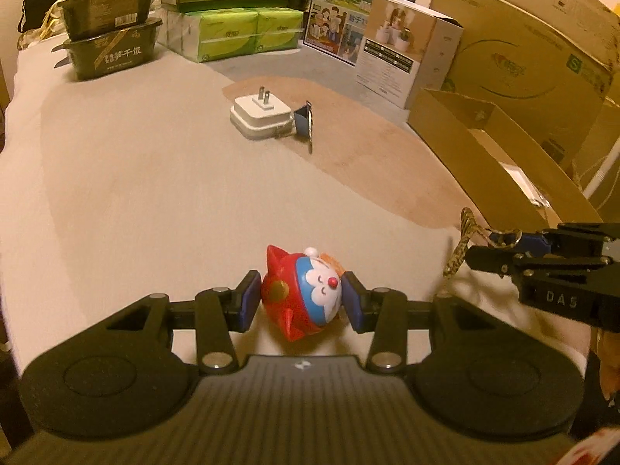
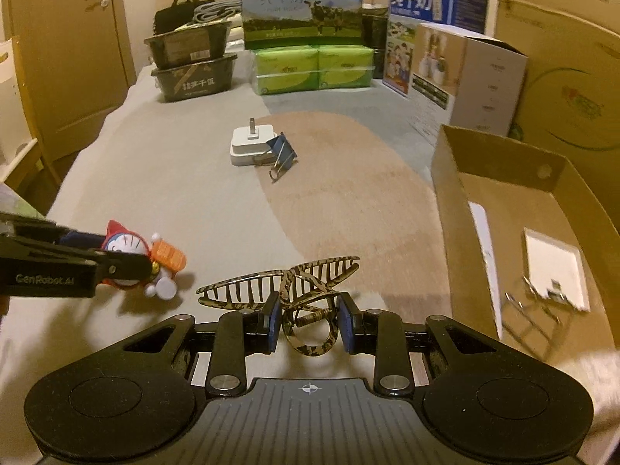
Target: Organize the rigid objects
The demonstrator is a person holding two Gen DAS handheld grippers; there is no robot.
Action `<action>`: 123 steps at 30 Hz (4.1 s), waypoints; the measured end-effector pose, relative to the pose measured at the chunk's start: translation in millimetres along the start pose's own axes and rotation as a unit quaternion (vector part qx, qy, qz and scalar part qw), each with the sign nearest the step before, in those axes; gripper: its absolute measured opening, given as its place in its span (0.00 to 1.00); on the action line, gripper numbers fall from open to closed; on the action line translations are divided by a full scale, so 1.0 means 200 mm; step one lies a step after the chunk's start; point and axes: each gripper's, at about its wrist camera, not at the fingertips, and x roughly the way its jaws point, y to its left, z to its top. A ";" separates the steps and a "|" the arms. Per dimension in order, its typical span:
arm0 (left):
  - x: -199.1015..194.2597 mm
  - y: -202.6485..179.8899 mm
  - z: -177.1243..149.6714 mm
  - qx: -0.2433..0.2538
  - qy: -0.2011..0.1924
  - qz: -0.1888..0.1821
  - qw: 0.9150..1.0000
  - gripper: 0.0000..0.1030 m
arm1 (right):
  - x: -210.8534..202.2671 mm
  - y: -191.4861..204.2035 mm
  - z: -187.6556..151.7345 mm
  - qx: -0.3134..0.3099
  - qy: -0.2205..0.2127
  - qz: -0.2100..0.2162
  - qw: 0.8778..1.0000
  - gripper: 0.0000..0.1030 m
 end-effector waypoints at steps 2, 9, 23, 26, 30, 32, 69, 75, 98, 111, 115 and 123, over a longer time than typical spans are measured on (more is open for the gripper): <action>-0.04 -0.01 -0.03 0.001 0.002 0.000 1.000 0.40 | -0.05 0.01 -0.02 0.003 -0.001 -0.001 1.000 0.30; -0.15 -0.06 -0.13 0.004 -0.001 -0.001 1.000 0.40 | -0.18 0.05 -0.10 0.008 -0.011 0.000 1.000 0.30; -0.30 -0.22 -0.21 0.010 -0.009 -0.016 1.000 0.40 | -0.42 0.05 -0.25 0.039 -0.022 -0.009 0.999 0.30; -0.31 -0.26 -0.20 0.014 -0.008 -0.026 1.000 0.40 | -0.45 0.03 -0.26 0.043 -0.025 -0.015 0.999 0.30; -0.32 -0.31 -0.20 0.017 -0.008 -0.039 0.999 0.40 | -0.50 0.01 -0.29 0.045 -0.028 -0.023 0.998 0.30; -0.32 -0.34 -0.19 0.020 -0.010 -0.044 0.999 0.40 | -0.53 -0.01 -0.30 0.048 -0.029 -0.027 0.998 0.30; -0.28 -0.94 0.00 0.095 -0.011 -0.147 0.985 0.40 | -0.86 -0.49 -0.39 0.105 -0.066 -0.120 0.985 0.30; -0.25 -1.01 0.05 0.096 -0.012 -0.150 0.984 0.40 | -0.87 -0.55 -0.37 0.104 -0.070 -0.130 0.984 0.30; -0.02 -1.16 0.31 0.057 -0.021 -0.142 0.988 0.40 | -0.70 -0.86 -0.13 0.083 -0.071 -0.122 0.986 0.30; 0.25 -1.16 0.57 0.023 -0.028 -0.119 0.992 0.40 | -0.43 -1.09 0.11 0.037 -0.059 -0.105 0.992 0.30; 0.35 -1.16 0.63 0.023 -0.027 -0.109 0.993 0.40 | -0.32 -1.15 0.18 0.013 -0.051 -0.099 0.994 0.30; 0.54 -1.18 0.73 0.026 -0.022 -0.093 0.995 0.40 | -0.13 -1.21 0.24 -0.041 -0.033 -0.085 0.995 0.30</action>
